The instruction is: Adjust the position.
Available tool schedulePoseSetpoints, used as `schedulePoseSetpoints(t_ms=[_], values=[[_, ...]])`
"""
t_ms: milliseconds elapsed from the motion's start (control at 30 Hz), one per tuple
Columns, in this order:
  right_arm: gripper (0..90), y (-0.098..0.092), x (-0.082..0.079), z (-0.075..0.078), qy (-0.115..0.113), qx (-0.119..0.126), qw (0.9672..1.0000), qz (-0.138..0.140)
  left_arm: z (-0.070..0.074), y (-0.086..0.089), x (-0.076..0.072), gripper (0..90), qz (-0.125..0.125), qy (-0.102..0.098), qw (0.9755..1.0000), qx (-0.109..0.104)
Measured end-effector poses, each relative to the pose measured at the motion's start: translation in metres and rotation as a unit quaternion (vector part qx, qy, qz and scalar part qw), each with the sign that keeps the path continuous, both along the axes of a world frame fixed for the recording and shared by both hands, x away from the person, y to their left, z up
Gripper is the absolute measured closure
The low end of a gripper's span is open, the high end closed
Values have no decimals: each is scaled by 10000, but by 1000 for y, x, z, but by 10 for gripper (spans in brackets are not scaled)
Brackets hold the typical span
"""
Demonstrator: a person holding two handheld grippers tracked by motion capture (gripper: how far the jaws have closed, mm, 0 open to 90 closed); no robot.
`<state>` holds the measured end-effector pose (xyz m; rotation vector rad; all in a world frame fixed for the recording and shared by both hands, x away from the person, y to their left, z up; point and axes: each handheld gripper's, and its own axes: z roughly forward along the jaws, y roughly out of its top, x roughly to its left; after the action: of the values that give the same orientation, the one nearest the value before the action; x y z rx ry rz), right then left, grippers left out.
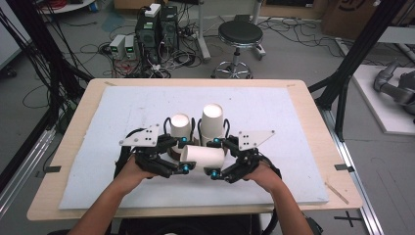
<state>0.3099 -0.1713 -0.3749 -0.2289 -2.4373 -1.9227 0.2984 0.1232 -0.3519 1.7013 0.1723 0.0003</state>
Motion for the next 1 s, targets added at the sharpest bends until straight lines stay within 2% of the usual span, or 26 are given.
schedulePoseSetpoints(t_ms=[67, 133, 200, 233, 333, 467, 533, 600, 667, 767, 833, 933, 1000], values=[[173, 0, 0, -1, 88, 36, 9999, -66, 0, 1, 0, 361, 24, 3, 10000, -61], [178, 0, 0, -2, 100, 56, 9999, 23, 0, 1, 0, 361, 3, 24, 9999, -137], [272, 1, 0, -2, 42, 56, 9999, 126, 0, 1, 0, 363, -30, 20, 9999, -133], [282, 1, 0, -1, -25, 38, 9999, 132, -1, 1, 1, 363, -39, 45, 9999, -147], [340, -2, 0, 0, -156, 16, 9996, 222, -3, 1, 2, 355, -63, 123, 9999, -58], [383, -4, 0, 2, -164, -87, 9994, 304, -4, -1, 2, 297, 23, 139, 9998, 117], [396, -4, 0, 4, -177, -137, 9991, 369, -4, -2, 2, 272, -9, 173, 9997, 173], [404, -4, 0, 4, -183, -233, 9986, 432, -6, -3, 2, 279, -114, 164, 9994, 271], [405, -5, 0, 5, -177, -359, 9981, 472, -7, -4, 1, 355, -228, 78, 9992, 331], [369, -7, 0, 7, -130, -309, 9983, 480, -8, -4, 1, 363, -293, 91, 9989, 341], [308, -7, 0, 7, -28, -222, 9990, 376, -7, -4, 2, 362, -238, 136, 9993, 248], [184, -7, 1, 7, 72, -26, 9999, 119, -6, -1, 2, 361, -127, 70, 9998, 140], [184, -7, 1, 6, 120, 6, 9999, 92, -4, 1, 2, 361, -67, 52, 9999, 67]])
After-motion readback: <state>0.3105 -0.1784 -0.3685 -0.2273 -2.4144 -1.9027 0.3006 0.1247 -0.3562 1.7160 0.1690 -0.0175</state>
